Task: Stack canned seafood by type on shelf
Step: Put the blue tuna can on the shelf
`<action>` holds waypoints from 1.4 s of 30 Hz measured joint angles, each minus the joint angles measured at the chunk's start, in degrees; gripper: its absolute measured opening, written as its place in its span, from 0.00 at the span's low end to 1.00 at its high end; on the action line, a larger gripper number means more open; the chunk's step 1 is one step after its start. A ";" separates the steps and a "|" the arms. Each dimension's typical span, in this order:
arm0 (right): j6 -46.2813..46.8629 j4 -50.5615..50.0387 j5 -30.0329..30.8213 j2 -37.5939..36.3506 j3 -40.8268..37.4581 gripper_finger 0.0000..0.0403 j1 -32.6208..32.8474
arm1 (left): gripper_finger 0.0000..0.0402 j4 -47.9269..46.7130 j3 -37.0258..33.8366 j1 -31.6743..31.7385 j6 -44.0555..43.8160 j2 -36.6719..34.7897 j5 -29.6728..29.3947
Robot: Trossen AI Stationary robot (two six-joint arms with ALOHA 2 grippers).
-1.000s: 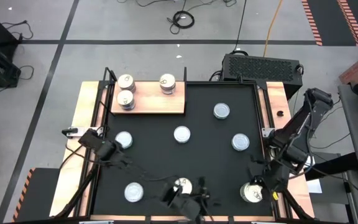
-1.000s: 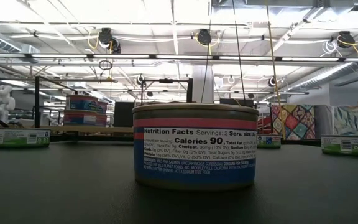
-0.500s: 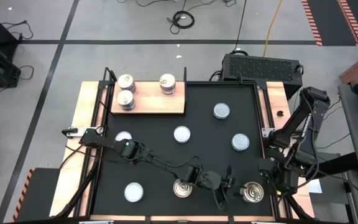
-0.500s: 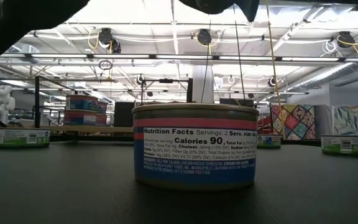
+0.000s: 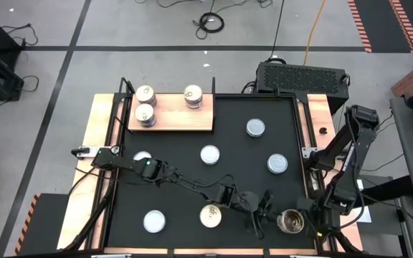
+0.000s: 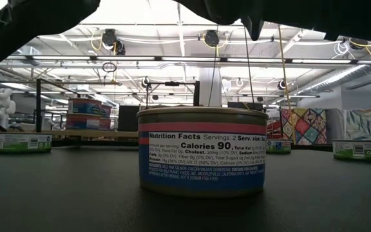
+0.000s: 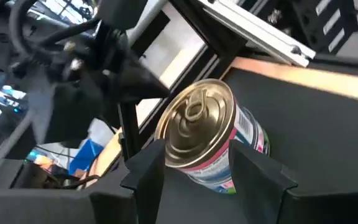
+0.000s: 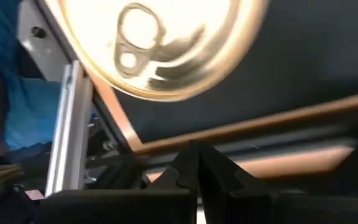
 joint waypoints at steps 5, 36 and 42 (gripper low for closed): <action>-0.83 3.34 0.52 3.05 -0.33 0.00 -0.10 | 0.44 -0.13 0.00 -0.17 5.49 0.00 0.46; -11.74 2.82 6.22 4.45 -0.35 0.00 -6.23 | 0.44 -6.24 0.00 0.44 10.59 0.00 0.50; -13.04 1.99 7.22 4.43 -0.35 0.00 -7.30 | 0.44 -6.13 0.00 0.25 12.74 0.00 -0.91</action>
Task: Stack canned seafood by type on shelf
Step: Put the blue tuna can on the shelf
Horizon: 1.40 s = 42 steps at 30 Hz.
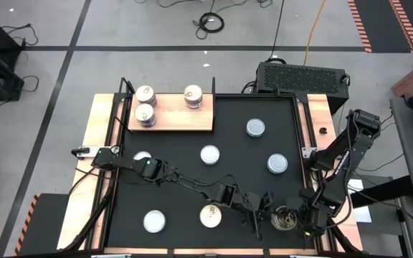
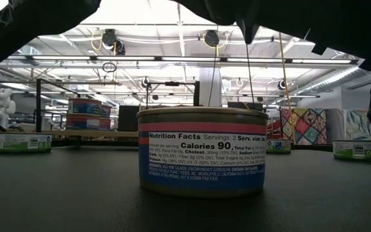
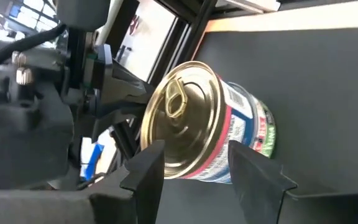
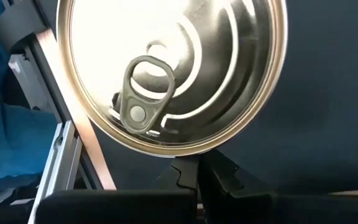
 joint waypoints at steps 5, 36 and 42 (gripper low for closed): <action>-1.13 -0.02 0.22 0.00 0.00 0.00 -0.72 | 0.44 0.00 0.00 -0.32 3.75 0.00 -1.86; -5.74 0.00 -0.17 0.00 0.00 0.00 -4.85 | 0.44 -2.73 0.00 -0.95 10.81 0.00 -0.14; -5.28 0.02 -0.15 -0.02 0.00 0.00 -4.85 | 0.43 -3.33 0.00 -0.95 10.77 0.00 -0.20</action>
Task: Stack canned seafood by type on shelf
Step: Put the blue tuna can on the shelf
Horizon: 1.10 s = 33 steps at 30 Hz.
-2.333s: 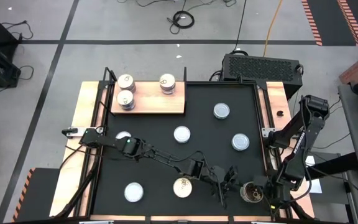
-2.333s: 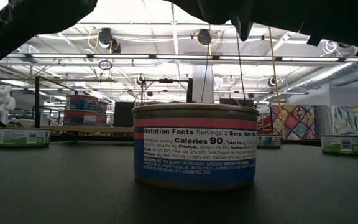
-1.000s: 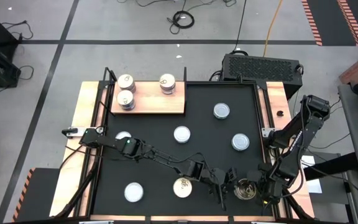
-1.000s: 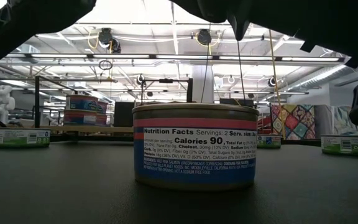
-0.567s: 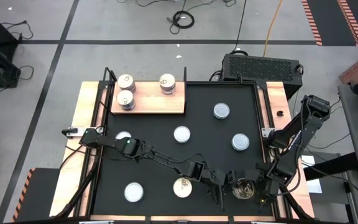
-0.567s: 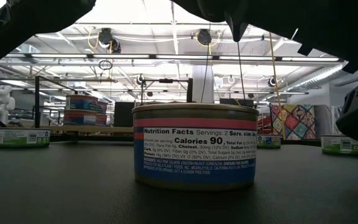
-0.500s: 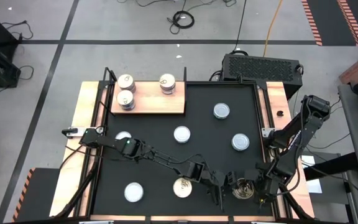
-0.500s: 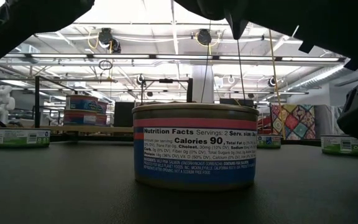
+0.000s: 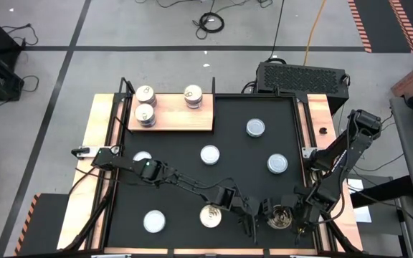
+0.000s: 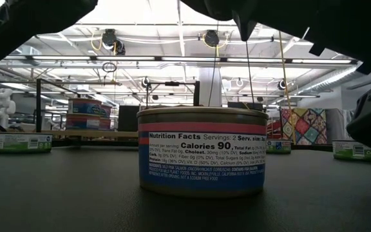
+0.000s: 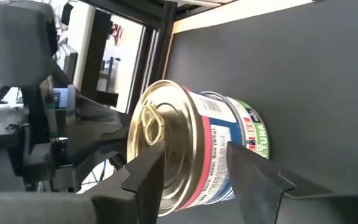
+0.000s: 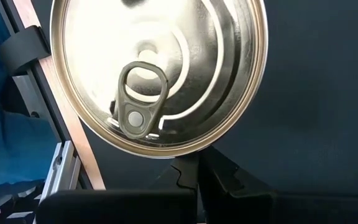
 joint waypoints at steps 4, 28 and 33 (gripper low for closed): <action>0.31 0.00 -0.02 0.00 0.00 0.00 0.00 | 0.38 -0.77 0.00 -0.04 -0.78 0.00 -0.30; 0.37 0.03 -3.35 -0.08 0.00 0.00 0.02 | 0.03 -0.54 0.00 -0.13 -2.93 -0.09 -3.08; 0.18 0.00 -3.77 -2.11 0.00 0.00 0.49 | 0.01 0.41 -0.02 -0.40 -2.58 -0.09 -3.21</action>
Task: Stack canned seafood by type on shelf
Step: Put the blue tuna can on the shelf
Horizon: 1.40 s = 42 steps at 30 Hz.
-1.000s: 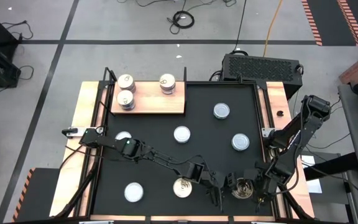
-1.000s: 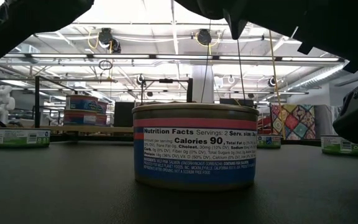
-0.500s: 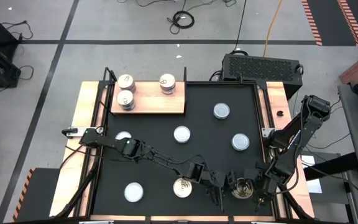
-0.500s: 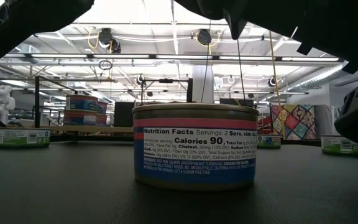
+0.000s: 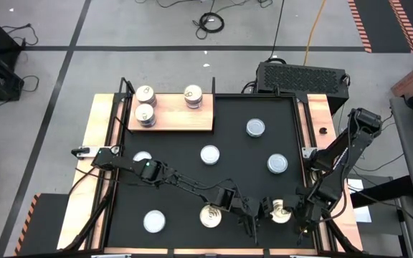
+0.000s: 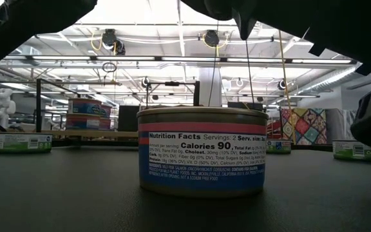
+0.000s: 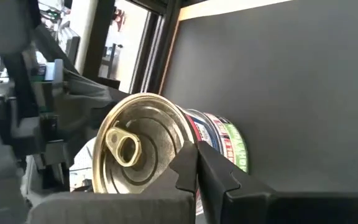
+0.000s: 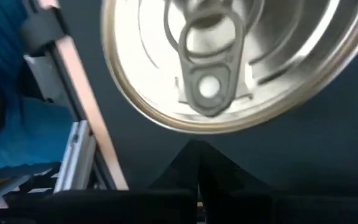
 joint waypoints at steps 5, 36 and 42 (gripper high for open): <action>0.95 0.00 3.63 -3.43 0.00 0.00 1.82 | 0.01 3.67 0.00 -0.27 0.11 0.00 -2.12; 4.92 -2.94 16.59 -6.92 0.02 0.00 11.74 | 0.00 -18.50 0.23 -1.32 -30.79 -10.27 -25.33; 4.47 -3.03 18.04 -6.87 0.02 0.00 12.85 | 0.00 -32.40 0.17 0.66 -40.59 -14.38 -28.66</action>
